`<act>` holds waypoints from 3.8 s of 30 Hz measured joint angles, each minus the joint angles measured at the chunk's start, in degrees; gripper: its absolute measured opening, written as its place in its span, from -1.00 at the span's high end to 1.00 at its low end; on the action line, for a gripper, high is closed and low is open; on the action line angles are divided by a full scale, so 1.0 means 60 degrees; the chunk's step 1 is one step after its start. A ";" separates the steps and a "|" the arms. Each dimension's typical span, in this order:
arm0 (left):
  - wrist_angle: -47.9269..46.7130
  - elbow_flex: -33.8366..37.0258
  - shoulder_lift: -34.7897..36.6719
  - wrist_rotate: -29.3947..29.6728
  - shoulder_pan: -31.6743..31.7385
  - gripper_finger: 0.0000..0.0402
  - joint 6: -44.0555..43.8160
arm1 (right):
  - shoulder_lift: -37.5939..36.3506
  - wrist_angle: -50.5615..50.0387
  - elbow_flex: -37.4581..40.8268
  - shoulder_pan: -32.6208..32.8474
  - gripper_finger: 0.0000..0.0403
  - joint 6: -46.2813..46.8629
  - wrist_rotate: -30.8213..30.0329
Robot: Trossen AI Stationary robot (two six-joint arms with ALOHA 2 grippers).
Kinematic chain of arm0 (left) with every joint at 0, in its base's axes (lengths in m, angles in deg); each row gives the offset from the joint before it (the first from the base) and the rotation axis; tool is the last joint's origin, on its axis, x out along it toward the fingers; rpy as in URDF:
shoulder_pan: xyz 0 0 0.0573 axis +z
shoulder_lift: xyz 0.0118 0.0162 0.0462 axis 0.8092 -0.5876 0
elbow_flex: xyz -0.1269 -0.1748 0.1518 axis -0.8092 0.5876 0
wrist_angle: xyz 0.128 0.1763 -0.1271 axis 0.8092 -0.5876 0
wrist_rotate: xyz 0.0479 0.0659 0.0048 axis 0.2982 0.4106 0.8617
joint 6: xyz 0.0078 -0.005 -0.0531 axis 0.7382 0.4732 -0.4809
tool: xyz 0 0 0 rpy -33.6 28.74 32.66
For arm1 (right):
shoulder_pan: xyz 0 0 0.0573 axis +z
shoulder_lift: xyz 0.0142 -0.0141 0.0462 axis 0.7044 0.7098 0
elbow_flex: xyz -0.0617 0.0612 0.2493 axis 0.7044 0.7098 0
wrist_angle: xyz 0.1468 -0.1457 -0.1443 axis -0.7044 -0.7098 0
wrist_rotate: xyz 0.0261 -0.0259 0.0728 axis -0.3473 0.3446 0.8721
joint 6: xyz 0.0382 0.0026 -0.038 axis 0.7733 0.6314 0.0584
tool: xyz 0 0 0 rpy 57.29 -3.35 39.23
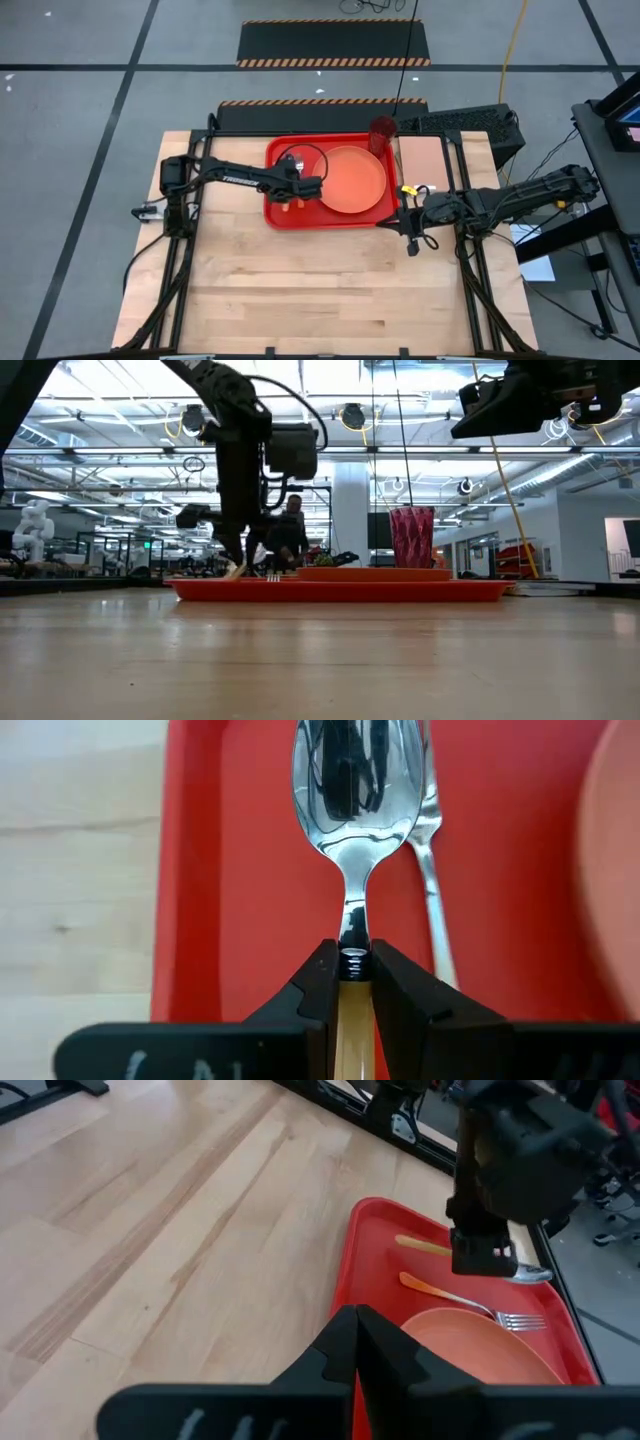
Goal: Pick and place plate/cup/fork/spoon on tray
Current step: Put the yellow spoon to the left side of the orange fork on the red serving tray, then return to Home Position
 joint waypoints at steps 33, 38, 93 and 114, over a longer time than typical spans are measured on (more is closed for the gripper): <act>0.1001 0.0593 -0.0004 -0.0945 0.1107 0.77 0.0874 | 0.0004 -0.0623 0.0000 -0.0004 1.00 -0.0229 0.0004; 0.1013 0.0597 -0.0076 -0.0940 0.1100 0.76 0.1004 | 0.0004 -0.0652 0.0000 -0.0004 1.00 -0.0223 0.0004; 0.2688 0.0383 0.3246 0.1962 -0.3162 0.52 0.9708 | 0.0000 0.1468 0.0004 -0.0816 1.00 0.1625 0.0042; 0.9548 0.6771 0.6988 -0.0530 -0.3772 0.96 1.1295 | 0.0002 0.2251 0.1116 -0.1006 1.00 0.2285 0.0046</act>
